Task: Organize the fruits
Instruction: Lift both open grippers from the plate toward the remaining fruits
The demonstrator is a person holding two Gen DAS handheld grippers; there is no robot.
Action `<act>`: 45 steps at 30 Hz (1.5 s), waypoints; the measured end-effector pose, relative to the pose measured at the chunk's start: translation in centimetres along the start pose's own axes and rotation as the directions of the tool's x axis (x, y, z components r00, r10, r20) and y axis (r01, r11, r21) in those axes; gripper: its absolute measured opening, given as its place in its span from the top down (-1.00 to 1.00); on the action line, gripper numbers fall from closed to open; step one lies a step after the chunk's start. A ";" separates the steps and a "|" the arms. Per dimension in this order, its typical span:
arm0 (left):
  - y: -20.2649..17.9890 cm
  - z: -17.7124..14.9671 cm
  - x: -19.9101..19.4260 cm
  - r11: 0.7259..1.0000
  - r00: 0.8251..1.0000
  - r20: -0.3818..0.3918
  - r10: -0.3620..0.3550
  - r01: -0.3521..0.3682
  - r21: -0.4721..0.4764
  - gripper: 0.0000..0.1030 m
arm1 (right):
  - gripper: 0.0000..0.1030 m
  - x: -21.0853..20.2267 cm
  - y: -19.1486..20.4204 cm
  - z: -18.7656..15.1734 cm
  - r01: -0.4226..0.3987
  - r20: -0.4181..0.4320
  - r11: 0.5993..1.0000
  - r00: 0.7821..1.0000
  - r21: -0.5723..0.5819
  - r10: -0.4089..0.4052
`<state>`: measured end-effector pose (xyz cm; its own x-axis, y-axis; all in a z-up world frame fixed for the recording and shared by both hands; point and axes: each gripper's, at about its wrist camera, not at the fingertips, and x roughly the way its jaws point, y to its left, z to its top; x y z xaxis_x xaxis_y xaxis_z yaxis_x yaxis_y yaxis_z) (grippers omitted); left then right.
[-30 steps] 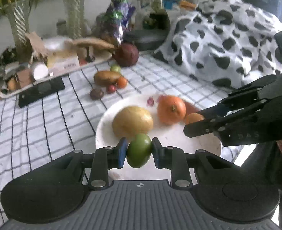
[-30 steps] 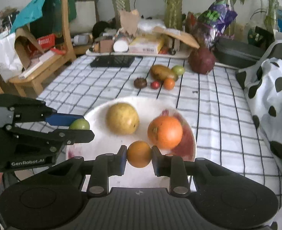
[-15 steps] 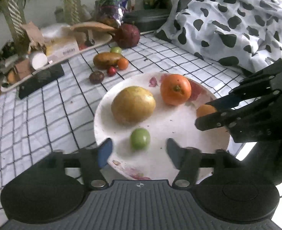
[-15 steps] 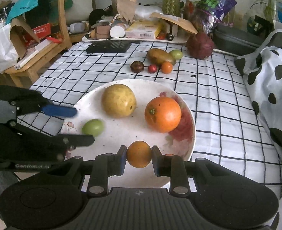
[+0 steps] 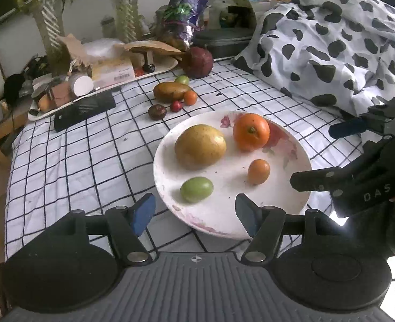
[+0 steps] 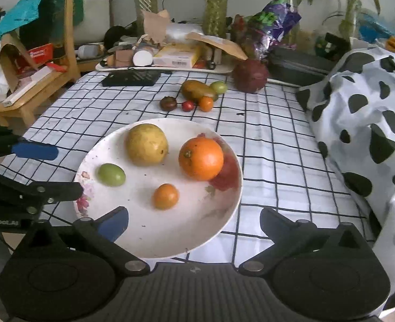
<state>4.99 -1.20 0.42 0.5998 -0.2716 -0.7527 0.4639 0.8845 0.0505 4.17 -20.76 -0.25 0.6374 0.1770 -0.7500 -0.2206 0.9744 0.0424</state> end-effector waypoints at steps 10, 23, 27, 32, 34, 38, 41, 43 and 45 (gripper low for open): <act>0.2 0.1 0.5 1.000 1.000 -0.016 0.013 -0.013 -0.022 -0.25 | -1.00 0.5 -0.4 0.1 0.063 -0.008 0.998 0.998 0.012 -0.063; 0.4 0.6 0.5 0.999 1.000 -0.001 0.007 -0.007 -0.042 -0.25 | -1.00 0.5 -0.5 0.3 0.079 0.001 0.997 0.997 0.025 -0.079; 0.8 1.1 0.8 0.999 1.000 0.003 0.000 0.000 -0.054 -0.25 | -1.00 0.7 -0.7 0.5 0.081 -0.002 0.996 0.997 0.032 -0.081; 1.2 2.0 1.2 0.999 1.000 0.021 0.005 -0.004 -0.049 -0.25 | -1.00 0.9 -1.1 0.9 0.084 0.006 0.995 0.996 0.047 -0.084; 1.4 2.4 1.5 0.999 1.000 0.030 0.006 -0.005 -0.042 -0.25 | -1.00 1.0 -1.3 1.0 0.089 0.010 0.995 0.996 0.050 -0.090; 1.9 3.3 2.2 0.999 0.999 0.042 0.016 -0.014 -0.033 -0.25 | -1.00 1.4 -1.8 1.5 0.111 0.017 0.992 0.993 0.058 -0.113; 2.5 4.0 3.0 0.999 0.999 0.043 0.019 -0.017 -0.039 -0.25 | -1.00 1.6 -2.1 2.0 0.120 0.033 0.991 0.992 0.067 -0.122; 3.1 4.4 3.5 0.999 0.999 0.044 0.022 -0.020 -0.049 -0.25 | -1.00 1.8 -2.4 2.4 0.123 0.044 0.990 0.991 0.071 -0.127; 3.7 4.8 4.0 0.998 0.998 0.055 0.024 -0.021 -0.062 -0.25 | -1.00 2.1 -2.7 2.9 0.128 0.055 0.989 0.990 0.072 -0.132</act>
<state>12.25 -0.85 0.71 0.6460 -0.2708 -0.7137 0.4103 0.9116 0.0255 8.25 -22.62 -0.07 0.7007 0.0541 -0.7114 -0.0833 0.9965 -0.0062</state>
